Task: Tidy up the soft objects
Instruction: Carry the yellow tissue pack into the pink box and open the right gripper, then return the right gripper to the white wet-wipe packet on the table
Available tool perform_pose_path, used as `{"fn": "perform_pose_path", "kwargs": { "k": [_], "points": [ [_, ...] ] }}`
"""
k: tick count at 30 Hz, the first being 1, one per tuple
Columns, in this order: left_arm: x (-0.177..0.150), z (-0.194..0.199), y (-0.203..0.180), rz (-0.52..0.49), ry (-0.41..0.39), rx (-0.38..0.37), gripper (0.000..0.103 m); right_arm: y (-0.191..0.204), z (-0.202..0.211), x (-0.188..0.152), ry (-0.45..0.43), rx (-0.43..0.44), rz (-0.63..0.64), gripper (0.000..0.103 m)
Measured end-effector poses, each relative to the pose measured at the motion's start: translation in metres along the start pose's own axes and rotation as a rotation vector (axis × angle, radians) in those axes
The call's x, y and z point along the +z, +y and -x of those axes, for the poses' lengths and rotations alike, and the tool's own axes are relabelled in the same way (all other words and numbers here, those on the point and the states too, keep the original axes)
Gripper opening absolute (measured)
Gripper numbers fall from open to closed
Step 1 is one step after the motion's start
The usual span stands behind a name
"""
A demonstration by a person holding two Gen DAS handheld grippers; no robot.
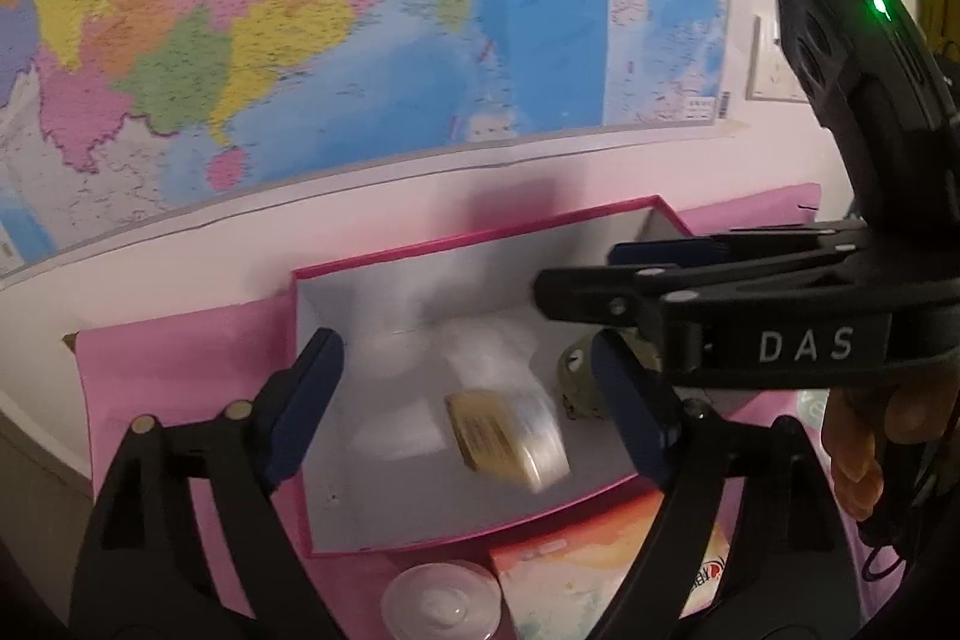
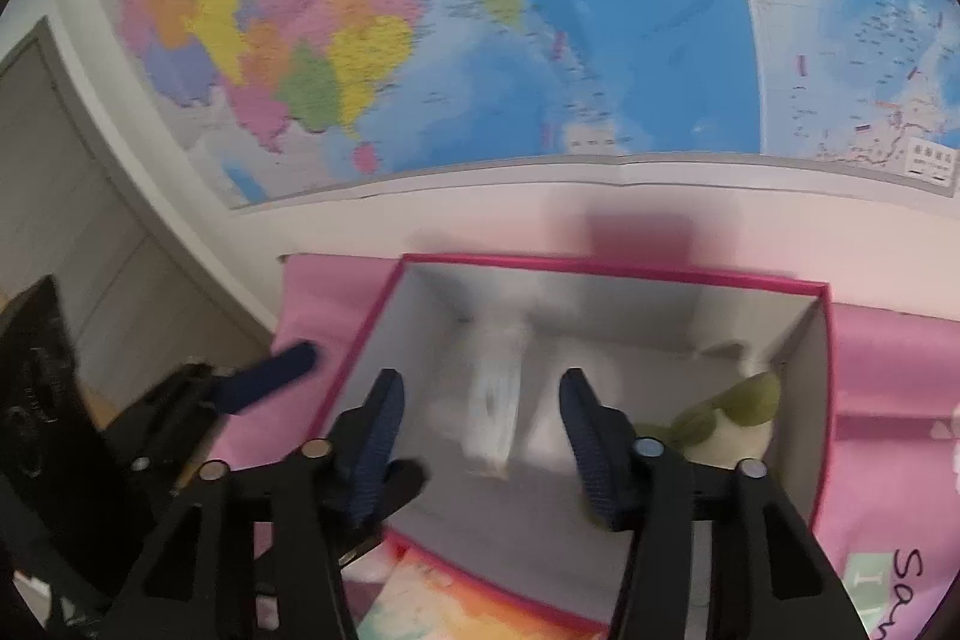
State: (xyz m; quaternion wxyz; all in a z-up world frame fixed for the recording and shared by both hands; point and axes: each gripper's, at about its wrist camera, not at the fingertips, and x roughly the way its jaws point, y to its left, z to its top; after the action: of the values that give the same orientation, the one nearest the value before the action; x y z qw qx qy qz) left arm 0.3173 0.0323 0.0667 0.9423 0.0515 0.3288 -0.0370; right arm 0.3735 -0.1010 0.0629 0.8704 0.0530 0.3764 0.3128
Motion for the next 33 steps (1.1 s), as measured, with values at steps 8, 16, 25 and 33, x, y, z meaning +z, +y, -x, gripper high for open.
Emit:
{"fn": "perform_pose_path", "kwargs": {
  "k": [8, 16, 25, 33],
  "points": [
    [-0.007, 0.037, 0.005, 0.013, -0.040, 0.052, 0.103, 0.000, 0.034, -0.009, -0.058, -0.051, 0.016, 0.058],
    [-0.051, 0.142, -0.002, 0.018, -0.182, 0.014, 0.103, 0.016, 0.139, -0.068, -0.174, -0.055, 0.094, 0.077],
    [-0.173, 0.212, -0.014, 0.121, -0.158, -0.058, 0.103, 0.020, 0.191, -0.184, -0.146, -0.060, 0.107, 0.083],
    [-0.252, 0.201, -0.077, 0.043, -0.018, -0.203, 0.103, 0.009, 0.172, -0.285, 0.027, -0.055, 0.051, 0.083]
  ]
}}
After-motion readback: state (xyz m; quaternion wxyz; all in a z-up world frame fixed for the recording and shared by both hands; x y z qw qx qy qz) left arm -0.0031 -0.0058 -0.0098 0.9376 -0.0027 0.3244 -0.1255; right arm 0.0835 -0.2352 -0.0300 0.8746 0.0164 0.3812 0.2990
